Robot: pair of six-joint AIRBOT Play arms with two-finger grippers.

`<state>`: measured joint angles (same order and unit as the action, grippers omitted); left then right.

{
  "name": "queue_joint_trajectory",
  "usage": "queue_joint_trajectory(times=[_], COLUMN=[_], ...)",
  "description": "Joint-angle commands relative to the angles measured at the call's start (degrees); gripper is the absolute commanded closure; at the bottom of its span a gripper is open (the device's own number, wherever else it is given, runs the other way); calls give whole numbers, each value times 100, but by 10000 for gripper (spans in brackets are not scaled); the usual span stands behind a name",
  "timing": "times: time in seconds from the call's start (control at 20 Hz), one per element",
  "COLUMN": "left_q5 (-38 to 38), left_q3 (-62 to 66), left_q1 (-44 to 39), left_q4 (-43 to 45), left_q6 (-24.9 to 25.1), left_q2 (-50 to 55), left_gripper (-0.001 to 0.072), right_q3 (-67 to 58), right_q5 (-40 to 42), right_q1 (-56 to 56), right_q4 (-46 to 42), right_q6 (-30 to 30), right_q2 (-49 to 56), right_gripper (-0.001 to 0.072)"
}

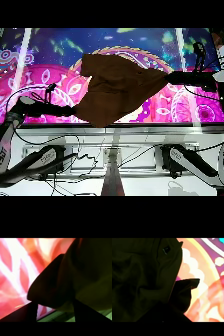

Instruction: Fold the clothes and pants, and hang the long-sleeved shirts on hangers.

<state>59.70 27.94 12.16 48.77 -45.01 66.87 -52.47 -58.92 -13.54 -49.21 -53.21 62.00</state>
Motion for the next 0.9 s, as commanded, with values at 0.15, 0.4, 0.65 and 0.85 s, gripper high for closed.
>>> queue_joint_trajectory(times=[0.15, 0.4, 0.65, 0.85], left_q5=[-549, -26, -225, -1694], left_q3=[238, 1810, 3495, 3764], left_q1=[-680, -525, -393, -256], left_q4=[-603, -599, -599, -597], left_q6=[649, 645, 627, 625], left_q2=[435, -144, -1416, -2767], left_gripper=[695, 695, 695, 695], right_q3=[-7, -573, -1322, -1773], right_q5=[0, 2, 0, 0], right_q1=[2, 2, 2, 2], right_q4=[83, 94, 72, 79], right_q6=[-236, -236, -245, -297], right_q2=[-79, -544, -1259, -1965], right_gripper=[700, 700, 700, 700])
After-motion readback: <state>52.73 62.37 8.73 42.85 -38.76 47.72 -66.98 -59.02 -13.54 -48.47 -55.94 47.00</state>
